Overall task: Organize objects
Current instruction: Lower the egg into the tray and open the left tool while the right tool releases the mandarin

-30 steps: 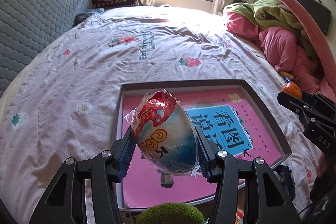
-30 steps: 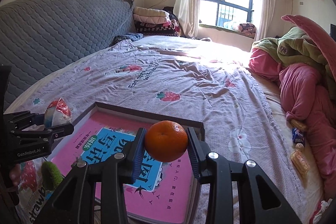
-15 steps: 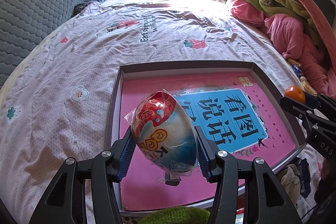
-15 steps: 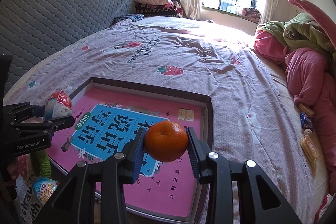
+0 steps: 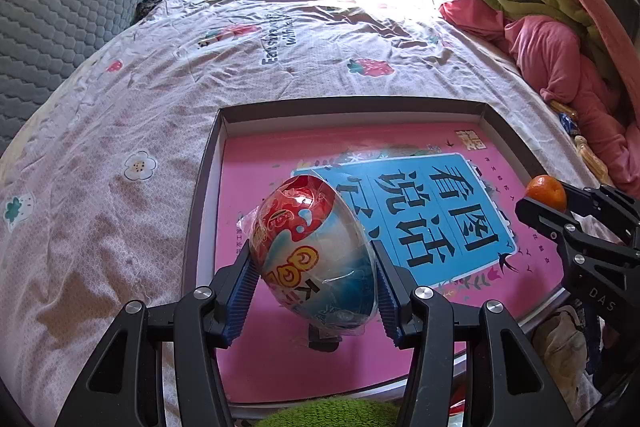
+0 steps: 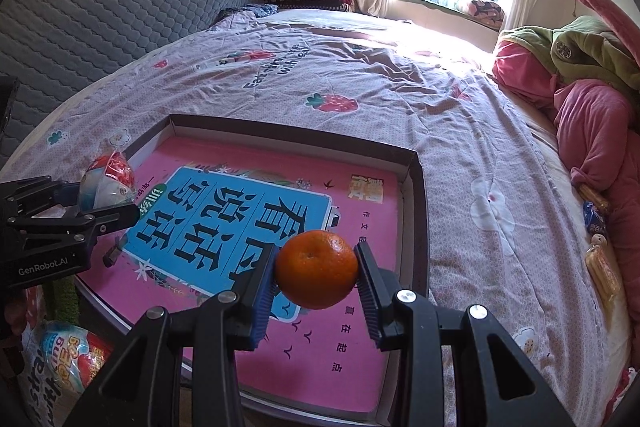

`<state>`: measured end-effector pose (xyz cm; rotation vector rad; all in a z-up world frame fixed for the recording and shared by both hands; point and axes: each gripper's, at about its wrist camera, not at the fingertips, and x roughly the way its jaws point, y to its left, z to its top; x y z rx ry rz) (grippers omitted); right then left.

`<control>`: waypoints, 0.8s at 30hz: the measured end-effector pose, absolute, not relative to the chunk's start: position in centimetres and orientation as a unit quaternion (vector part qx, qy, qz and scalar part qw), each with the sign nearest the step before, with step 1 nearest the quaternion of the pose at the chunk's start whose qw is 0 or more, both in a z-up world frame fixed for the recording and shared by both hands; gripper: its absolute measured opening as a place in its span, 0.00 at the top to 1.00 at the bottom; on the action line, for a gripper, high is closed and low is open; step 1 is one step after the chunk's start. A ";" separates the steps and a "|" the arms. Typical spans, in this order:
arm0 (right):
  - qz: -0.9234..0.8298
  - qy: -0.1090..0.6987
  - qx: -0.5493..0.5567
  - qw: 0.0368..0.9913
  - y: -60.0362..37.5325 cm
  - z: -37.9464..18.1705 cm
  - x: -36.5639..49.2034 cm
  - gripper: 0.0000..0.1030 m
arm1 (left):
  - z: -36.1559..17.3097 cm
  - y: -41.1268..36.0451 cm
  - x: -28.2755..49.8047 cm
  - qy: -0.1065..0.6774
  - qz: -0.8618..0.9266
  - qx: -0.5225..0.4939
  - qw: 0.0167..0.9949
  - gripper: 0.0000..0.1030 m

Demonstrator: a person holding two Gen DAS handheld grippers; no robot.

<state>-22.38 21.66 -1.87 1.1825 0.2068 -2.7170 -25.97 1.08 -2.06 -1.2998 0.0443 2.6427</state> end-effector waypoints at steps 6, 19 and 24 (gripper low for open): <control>-0.909 0.073 0.403 0.081 21.5 -2.4 -22.7 0.62 | -2.7 1.4 -26.1 0.019 0.888 -0.448 0.098 0.46; -0.899 0.065 0.426 0.072 22.2 -3.9 -23.5 0.62 | -3.5 1.0 -26.7 0.012 0.885 -0.457 0.092 0.46; -0.897 0.069 0.431 0.070 22.2 -4.2 -23.4 0.62 | -3.6 1.2 -26.8 0.015 0.883 -0.459 0.094 0.46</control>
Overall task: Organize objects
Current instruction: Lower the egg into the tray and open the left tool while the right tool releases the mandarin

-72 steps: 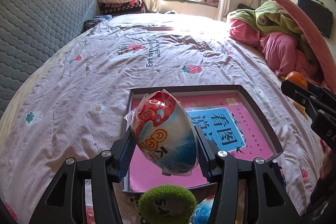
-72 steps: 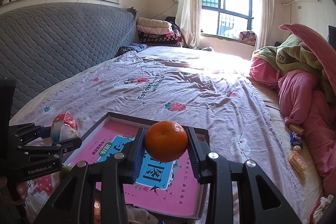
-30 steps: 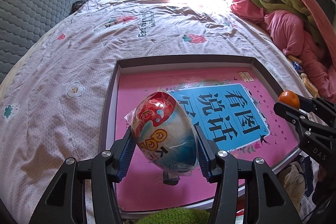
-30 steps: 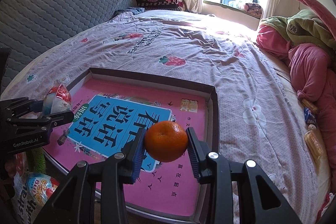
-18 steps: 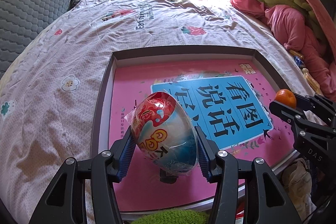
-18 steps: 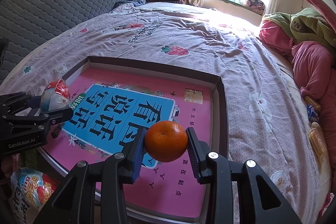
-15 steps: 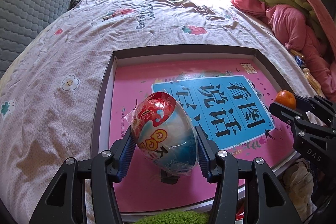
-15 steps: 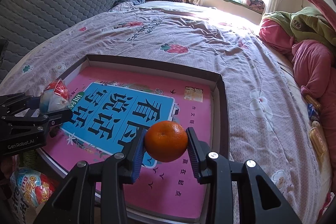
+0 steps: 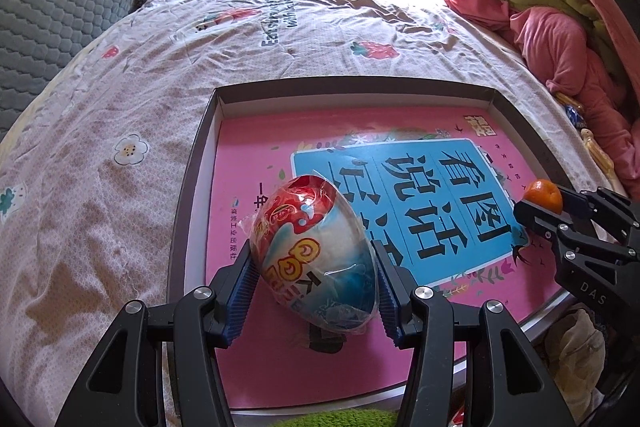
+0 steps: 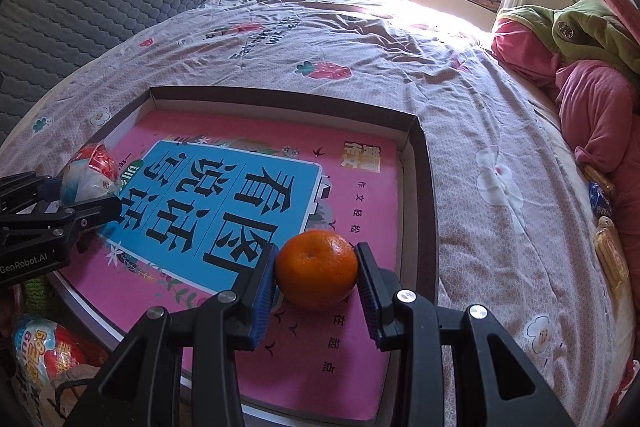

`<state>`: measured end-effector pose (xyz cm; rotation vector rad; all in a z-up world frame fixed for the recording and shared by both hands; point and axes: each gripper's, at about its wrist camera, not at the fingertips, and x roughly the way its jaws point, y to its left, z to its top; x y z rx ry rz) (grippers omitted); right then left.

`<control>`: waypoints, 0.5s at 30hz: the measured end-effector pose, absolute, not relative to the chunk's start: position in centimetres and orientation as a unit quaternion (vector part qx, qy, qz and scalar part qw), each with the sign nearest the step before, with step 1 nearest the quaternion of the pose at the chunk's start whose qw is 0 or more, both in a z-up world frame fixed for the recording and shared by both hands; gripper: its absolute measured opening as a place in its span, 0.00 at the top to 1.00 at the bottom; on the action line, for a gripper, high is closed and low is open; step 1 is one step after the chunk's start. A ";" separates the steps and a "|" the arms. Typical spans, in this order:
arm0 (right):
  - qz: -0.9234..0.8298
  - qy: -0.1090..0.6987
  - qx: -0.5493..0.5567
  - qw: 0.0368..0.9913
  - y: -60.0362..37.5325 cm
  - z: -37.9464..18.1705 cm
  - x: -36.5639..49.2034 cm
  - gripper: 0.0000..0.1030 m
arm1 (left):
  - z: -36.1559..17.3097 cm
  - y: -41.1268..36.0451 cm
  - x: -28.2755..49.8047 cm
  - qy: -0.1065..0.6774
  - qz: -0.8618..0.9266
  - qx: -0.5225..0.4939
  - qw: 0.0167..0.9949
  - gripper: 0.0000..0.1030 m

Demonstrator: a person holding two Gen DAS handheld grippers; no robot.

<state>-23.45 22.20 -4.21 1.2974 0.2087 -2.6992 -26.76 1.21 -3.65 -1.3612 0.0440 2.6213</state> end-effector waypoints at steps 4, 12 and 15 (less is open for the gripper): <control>-0.896 0.070 0.434 0.064 22.3 -4.4 -23.6 0.62 | -3.9 1.3 -26.8 0.017 0.882 -0.462 0.092 0.47; -0.895 0.067 0.437 0.058 22.5 -4.5 -23.8 0.62 | -4.1 1.3 -26.8 0.019 0.880 -0.466 0.089 0.47; -0.894 0.067 0.439 0.058 22.5 -4.5 -23.7 0.62 | -4.1 1.1 -26.9 0.017 0.880 -0.467 0.089 0.47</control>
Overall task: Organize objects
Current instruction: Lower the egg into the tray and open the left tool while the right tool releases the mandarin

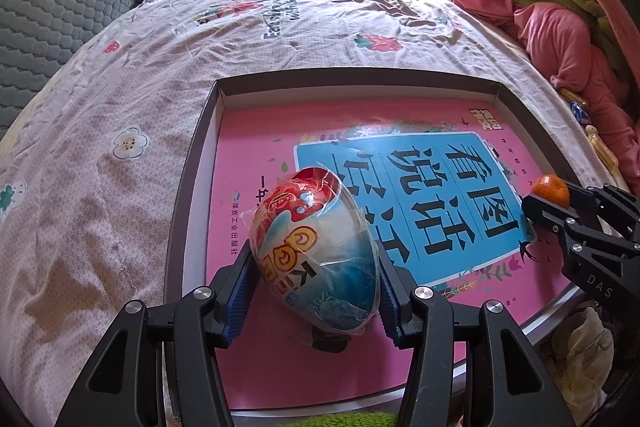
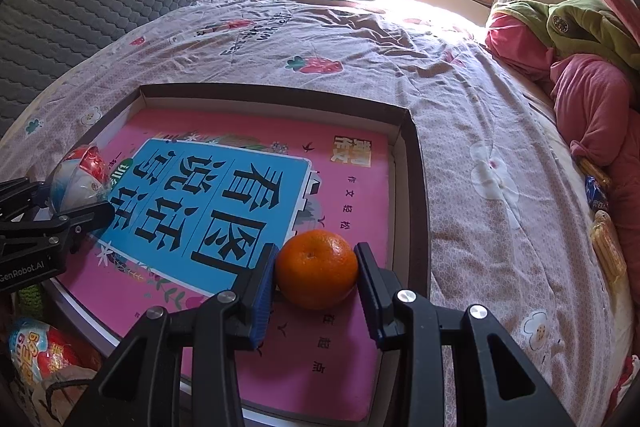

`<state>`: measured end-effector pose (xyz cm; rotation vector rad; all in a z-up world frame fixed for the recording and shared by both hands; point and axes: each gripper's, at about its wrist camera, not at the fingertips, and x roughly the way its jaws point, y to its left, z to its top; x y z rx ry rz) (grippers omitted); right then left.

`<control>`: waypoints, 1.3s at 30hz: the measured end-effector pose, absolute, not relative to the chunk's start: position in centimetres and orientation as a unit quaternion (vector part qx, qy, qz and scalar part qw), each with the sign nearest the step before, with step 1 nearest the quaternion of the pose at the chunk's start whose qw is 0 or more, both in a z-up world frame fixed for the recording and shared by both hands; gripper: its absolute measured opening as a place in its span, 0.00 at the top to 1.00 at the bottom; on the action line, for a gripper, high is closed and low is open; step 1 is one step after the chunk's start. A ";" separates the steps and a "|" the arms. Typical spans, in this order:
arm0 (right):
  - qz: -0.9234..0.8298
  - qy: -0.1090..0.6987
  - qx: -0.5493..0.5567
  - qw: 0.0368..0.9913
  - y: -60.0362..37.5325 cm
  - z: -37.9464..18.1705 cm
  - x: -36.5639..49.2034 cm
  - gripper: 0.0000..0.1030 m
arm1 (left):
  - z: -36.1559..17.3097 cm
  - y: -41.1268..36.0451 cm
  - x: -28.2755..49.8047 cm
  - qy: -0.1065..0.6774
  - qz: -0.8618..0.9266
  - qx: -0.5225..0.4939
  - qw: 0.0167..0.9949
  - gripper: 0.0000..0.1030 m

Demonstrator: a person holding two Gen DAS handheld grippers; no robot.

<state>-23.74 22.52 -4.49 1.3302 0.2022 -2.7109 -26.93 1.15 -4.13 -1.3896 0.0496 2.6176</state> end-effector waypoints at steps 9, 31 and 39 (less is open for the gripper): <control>-0.892 0.062 0.445 0.060 22.6 -4.5 -23.8 0.61 | -4.2 0.7 -27.2 0.012 0.881 -0.466 0.080 0.46; -0.908 0.056 0.411 0.066 22.7 -1.5 -23.1 0.42 | -1.3 0.3 -26.1 -0.001 0.892 -0.445 0.083 0.41; -0.918 0.055 0.387 0.072 22.5 0.8 -22.1 0.41 | 0.9 -0.2 -23.9 -0.004 0.900 -0.427 0.082 0.40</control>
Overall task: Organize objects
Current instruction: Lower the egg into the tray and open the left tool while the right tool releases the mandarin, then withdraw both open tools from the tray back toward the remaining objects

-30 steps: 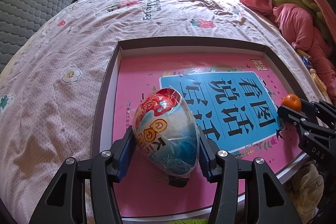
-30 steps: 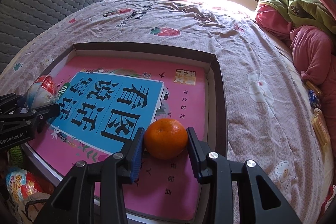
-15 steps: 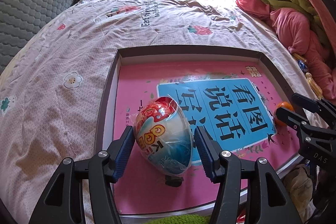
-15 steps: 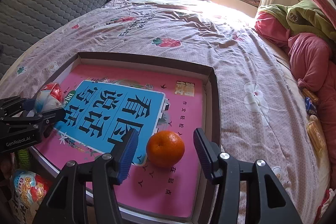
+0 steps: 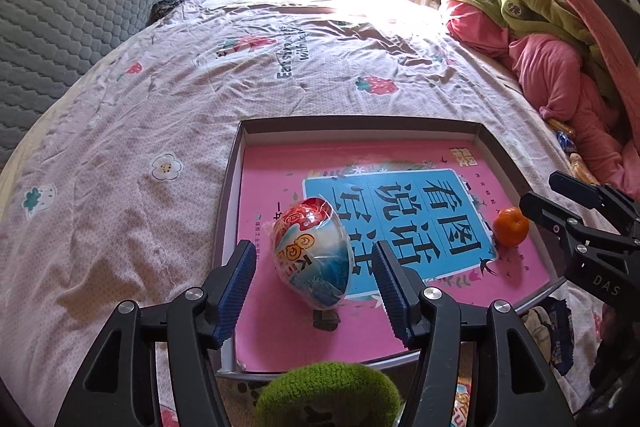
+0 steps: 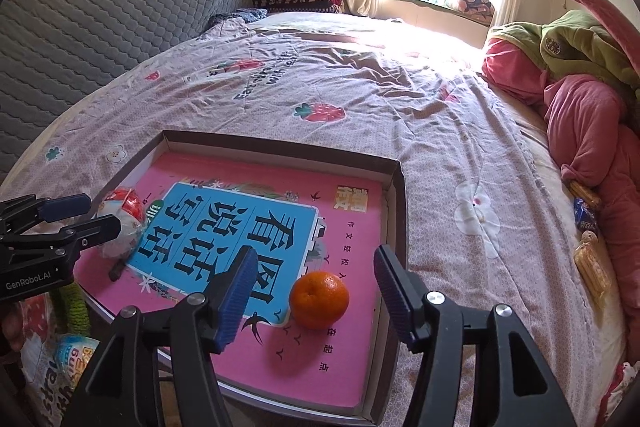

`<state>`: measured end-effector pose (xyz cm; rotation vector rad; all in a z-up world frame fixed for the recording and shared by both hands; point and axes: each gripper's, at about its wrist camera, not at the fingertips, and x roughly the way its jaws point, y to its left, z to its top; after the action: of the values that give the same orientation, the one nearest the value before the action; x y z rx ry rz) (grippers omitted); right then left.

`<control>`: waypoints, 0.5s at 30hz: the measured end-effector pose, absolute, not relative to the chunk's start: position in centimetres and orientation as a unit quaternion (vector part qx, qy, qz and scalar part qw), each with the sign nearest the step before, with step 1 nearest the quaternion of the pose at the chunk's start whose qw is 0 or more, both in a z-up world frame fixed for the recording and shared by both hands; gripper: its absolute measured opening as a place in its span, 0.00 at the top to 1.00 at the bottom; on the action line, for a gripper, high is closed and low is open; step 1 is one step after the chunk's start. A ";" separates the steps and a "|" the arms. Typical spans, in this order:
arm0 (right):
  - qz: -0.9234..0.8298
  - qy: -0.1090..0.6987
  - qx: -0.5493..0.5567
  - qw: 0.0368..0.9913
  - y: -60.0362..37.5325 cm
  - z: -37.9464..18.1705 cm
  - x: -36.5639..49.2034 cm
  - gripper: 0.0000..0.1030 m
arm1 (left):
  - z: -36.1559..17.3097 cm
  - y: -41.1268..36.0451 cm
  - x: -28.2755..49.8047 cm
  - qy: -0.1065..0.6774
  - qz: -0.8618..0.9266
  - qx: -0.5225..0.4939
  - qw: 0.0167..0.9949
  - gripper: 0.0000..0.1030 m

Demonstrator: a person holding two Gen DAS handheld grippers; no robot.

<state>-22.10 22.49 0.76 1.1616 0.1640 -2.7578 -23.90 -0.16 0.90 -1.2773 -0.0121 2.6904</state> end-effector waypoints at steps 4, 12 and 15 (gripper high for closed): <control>-0.923 0.050 0.373 0.081 22.4 2.0 -21.3 0.39 | 1.5 -0.9 -22.9 -0.009 0.904 -0.421 0.072 0.38; -0.934 0.057 0.343 0.083 22.1 4.1 -19.7 0.38 | 3.0 -2.6 -21.0 -0.027 0.911 -0.407 0.056 0.37; -0.937 0.063 0.333 0.084 21.8 4.8 -19.2 0.37 | 3.6 -3.2 -20.4 -0.036 0.913 -0.403 0.058 0.36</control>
<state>-19.17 21.82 4.81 0.9944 0.1871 -2.7952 -20.43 -3.16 3.59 -1.2220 -0.1087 2.7660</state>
